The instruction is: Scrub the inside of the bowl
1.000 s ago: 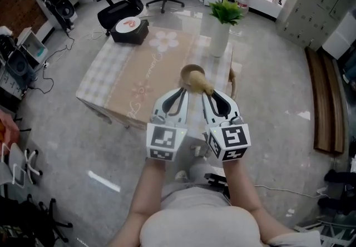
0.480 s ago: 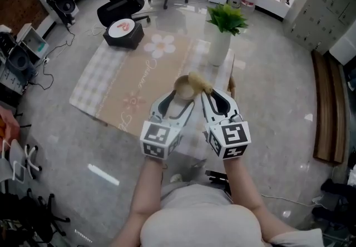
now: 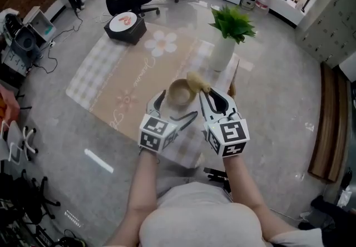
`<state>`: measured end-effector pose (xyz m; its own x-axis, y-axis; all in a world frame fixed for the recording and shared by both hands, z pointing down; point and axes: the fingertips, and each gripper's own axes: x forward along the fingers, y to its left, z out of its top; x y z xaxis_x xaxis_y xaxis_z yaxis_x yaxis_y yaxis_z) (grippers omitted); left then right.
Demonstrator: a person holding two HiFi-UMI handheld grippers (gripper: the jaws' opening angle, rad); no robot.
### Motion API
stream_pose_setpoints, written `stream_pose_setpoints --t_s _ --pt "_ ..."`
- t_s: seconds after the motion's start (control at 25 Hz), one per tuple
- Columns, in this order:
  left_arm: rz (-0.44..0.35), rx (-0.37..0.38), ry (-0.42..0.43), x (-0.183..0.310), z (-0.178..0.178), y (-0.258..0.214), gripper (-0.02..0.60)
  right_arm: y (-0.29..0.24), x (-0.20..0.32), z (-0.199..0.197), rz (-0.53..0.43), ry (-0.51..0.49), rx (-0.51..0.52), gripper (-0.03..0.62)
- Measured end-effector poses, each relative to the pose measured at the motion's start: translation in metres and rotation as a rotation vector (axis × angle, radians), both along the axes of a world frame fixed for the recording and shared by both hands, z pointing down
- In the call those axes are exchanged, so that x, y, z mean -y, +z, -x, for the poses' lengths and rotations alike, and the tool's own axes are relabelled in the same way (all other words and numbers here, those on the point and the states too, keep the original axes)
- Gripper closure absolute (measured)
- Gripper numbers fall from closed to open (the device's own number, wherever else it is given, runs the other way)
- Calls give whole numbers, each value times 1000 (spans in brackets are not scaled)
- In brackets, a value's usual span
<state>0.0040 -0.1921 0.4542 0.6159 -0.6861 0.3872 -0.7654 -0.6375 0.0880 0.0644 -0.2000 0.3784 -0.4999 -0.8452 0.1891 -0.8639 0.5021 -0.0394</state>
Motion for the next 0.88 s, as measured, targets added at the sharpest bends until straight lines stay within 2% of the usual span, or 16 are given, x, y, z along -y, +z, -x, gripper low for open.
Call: stream_pose_setpoints --t_s 0.16,0.32,0.68,0.88 --pt "11 64 -53 12 4 21 60 15 12 -3 33 -26 -6 531" --pt "6 113 -64 21 9 38 61 29 18 -5 68 -40 -9 530" --pt "82 228 36 34 8 83 61 45 32 -6 116 -9 -28 530" --pt "120 251 83 46 11 99 63 50 41 0 132 11 -40 530"
